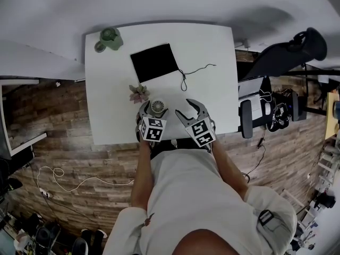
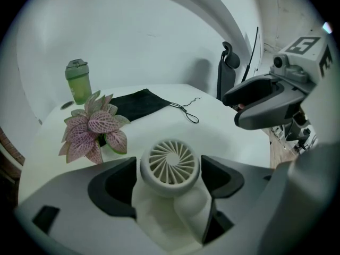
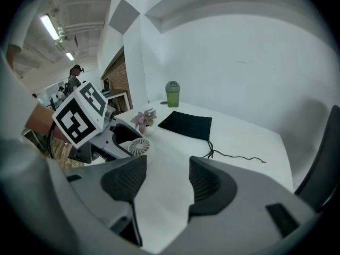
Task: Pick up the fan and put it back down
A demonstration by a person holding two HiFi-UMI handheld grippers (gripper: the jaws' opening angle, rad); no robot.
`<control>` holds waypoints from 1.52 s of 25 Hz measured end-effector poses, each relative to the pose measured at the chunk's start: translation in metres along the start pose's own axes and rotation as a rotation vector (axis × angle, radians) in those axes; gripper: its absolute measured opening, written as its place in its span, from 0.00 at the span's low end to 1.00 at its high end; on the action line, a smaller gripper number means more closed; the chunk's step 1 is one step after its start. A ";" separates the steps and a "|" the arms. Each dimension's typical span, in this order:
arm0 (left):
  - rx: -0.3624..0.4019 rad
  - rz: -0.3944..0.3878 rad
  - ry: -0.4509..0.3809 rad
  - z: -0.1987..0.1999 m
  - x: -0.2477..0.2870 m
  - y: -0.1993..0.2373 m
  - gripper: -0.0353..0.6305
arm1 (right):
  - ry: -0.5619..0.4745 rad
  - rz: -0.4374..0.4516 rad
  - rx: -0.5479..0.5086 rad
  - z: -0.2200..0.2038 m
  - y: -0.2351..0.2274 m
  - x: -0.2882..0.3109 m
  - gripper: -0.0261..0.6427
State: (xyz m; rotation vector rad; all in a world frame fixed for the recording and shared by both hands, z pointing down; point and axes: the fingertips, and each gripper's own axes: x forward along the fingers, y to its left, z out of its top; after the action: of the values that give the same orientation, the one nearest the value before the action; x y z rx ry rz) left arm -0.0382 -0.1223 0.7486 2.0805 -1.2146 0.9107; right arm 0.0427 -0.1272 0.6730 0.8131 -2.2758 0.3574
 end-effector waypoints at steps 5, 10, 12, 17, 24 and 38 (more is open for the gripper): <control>-0.003 0.003 -0.052 0.009 -0.020 0.000 0.62 | -0.023 -0.020 -0.003 0.008 -0.001 -0.005 0.43; -0.014 0.027 -0.167 0.033 -0.056 0.005 0.56 | -0.088 -0.059 -0.023 0.032 -0.004 -0.020 0.42; -0.004 0.041 -0.224 0.050 -0.073 0.009 0.53 | -0.129 -0.083 -0.036 0.048 -0.006 -0.030 0.42; 0.059 0.082 -0.403 0.108 -0.124 0.018 0.48 | -0.255 -0.158 -0.073 0.098 -0.015 -0.061 0.42; 0.136 0.099 -0.597 0.169 -0.196 0.012 0.46 | -0.433 -0.243 -0.119 0.165 -0.016 -0.118 0.42; 0.207 0.176 -0.803 0.225 -0.286 -0.018 0.43 | -0.643 -0.264 -0.186 0.220 -0.016 -0.192 0.42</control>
State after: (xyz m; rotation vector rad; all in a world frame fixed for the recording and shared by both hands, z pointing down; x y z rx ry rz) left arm -0.0636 -0.1350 0.3856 2.6519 -1.7717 0.2449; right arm 0.0496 -0.1527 0.3816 1.2412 -2.6713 -0.2776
